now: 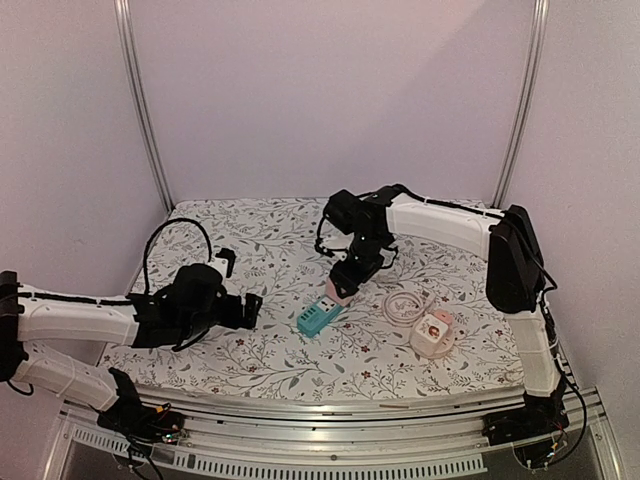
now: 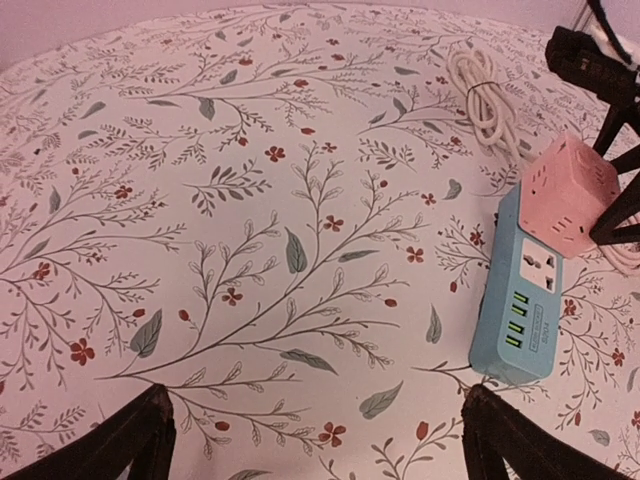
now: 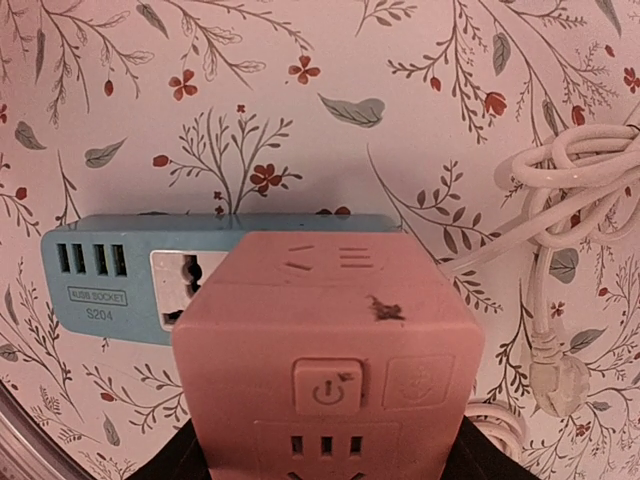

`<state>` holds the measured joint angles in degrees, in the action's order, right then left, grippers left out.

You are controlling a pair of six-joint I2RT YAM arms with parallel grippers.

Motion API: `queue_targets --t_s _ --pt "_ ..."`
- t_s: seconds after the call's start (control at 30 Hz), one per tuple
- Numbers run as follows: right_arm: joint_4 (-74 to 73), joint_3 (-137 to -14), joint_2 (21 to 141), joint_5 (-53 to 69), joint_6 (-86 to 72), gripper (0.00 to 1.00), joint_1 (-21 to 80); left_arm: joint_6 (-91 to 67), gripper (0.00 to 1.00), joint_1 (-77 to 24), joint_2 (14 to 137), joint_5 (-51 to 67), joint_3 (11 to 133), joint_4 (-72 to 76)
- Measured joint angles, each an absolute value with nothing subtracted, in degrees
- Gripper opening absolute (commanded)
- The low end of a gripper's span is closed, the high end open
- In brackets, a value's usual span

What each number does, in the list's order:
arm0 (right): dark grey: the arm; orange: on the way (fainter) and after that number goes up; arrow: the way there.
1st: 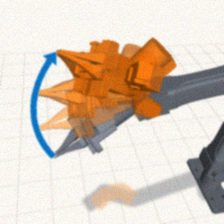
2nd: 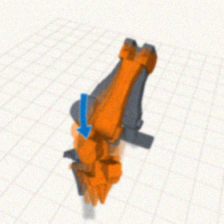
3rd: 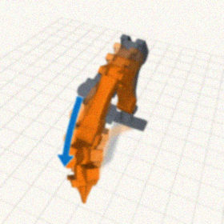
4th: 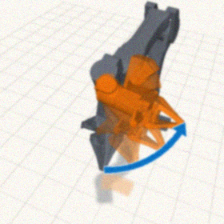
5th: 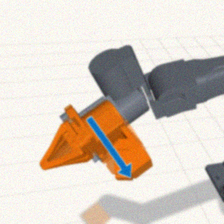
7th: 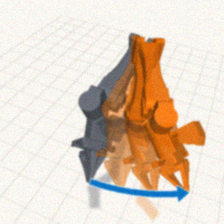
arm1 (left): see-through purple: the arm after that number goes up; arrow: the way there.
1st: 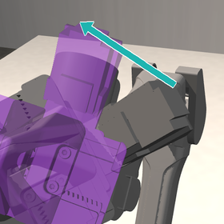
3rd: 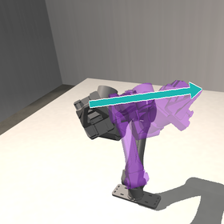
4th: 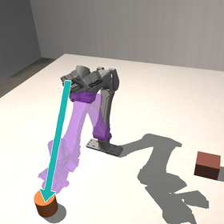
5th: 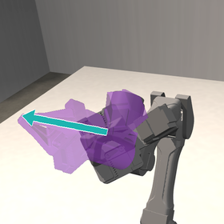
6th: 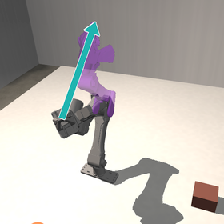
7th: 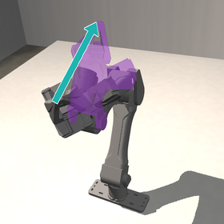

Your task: Insert the plug

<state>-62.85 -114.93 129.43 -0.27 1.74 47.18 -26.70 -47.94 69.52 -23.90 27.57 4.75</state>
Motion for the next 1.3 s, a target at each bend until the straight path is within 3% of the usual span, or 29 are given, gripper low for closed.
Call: queue_targets --t_s 0.43,0.97,1.3 --pt "-58.04 -106.17 124.29 0.03 0.73 0.98 45.65 -27.97 0.99 -47.92 65.25 -26.55 27.81 -3.25" --pt "-49.80 -93.91 109.03 -3.18 -0.21 0.99 45.30 -37.04 0.99 -47.92 60.97 -35.27 30.30 -19.84" --pt "-43.22 -86.74 104.36 -5.30 -1.41 0.99 45.32 -51.31 0.99 -44.99 60.36 -41.63 32.64 -35.35"
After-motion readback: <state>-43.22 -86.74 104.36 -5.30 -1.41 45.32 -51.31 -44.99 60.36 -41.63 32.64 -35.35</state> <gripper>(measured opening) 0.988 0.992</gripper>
